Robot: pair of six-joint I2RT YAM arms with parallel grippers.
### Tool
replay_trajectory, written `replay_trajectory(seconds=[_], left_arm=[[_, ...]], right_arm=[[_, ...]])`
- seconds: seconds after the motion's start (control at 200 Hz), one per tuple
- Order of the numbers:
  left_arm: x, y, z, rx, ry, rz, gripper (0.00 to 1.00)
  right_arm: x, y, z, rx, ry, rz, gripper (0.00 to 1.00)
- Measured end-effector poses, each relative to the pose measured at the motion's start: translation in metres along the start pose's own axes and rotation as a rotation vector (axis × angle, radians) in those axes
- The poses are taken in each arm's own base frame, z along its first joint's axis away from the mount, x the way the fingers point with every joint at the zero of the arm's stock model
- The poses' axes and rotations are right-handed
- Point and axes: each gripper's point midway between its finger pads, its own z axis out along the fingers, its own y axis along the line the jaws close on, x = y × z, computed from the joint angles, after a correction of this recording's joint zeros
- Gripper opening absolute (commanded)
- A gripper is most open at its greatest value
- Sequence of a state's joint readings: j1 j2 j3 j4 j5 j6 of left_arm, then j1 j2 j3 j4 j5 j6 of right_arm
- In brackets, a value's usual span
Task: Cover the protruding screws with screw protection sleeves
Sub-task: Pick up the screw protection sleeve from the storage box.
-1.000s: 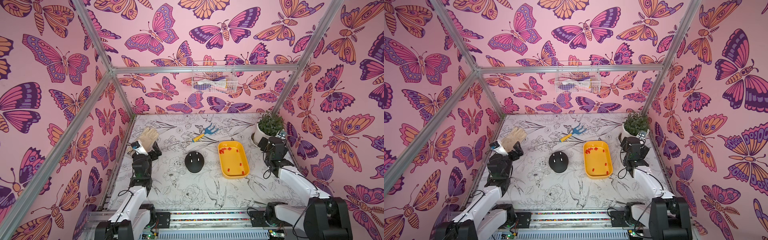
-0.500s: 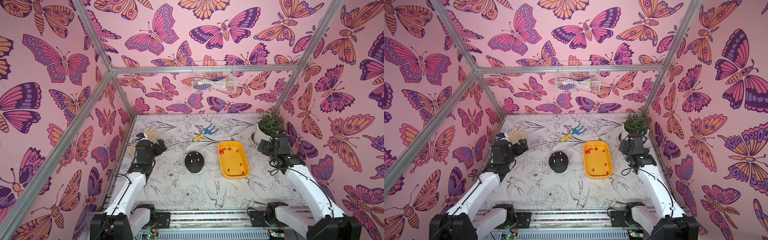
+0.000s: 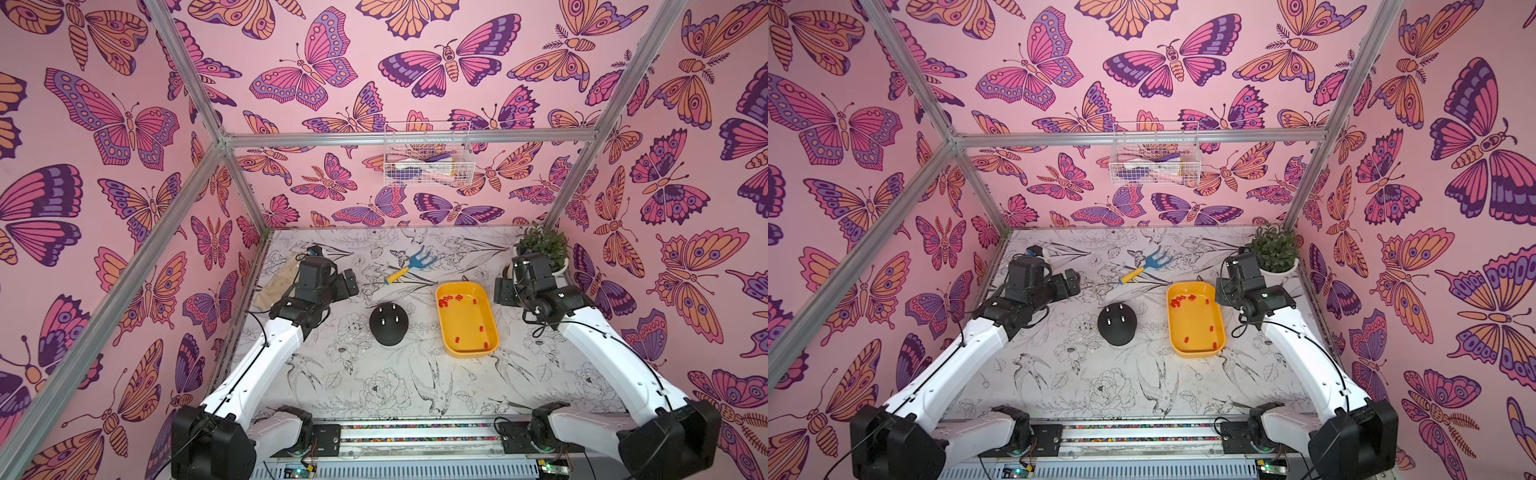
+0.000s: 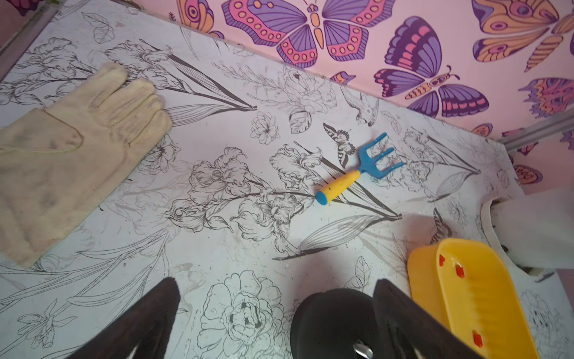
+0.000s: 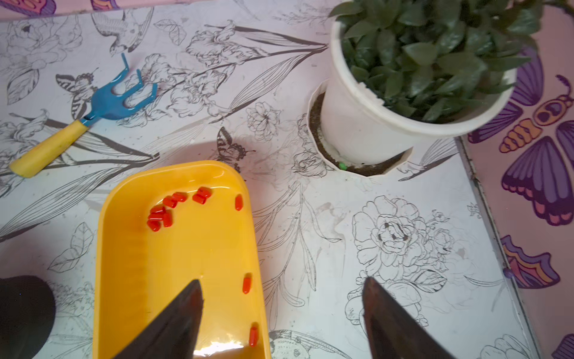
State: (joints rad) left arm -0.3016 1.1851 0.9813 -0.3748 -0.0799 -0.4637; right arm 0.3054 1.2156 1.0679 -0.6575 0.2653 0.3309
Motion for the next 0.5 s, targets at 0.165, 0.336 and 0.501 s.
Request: replay_trajectory(seconds=[0.165, 0.336, 0.501], left_arm=[[0.005, -0.018, -0.008, 0.011, 0.065, 0.057, 0.99], [0.012, -0.028, -0.011, 0.009, 0.131, 0.115, 0.99], [0.025, -0.028, -0.012, -0.001, 0.183, 0.162, 0.99]], right_arm=[[0.007, 0.027, 0.015, -0.038, 0.073, -0.069, 0.57], [0.015, 0.054, 0.030, -0.079, 0.134, -0.113, 0.53], [0.023, 0.072, 0.046, -0.105, 0.190, -0.104, 0.41]])
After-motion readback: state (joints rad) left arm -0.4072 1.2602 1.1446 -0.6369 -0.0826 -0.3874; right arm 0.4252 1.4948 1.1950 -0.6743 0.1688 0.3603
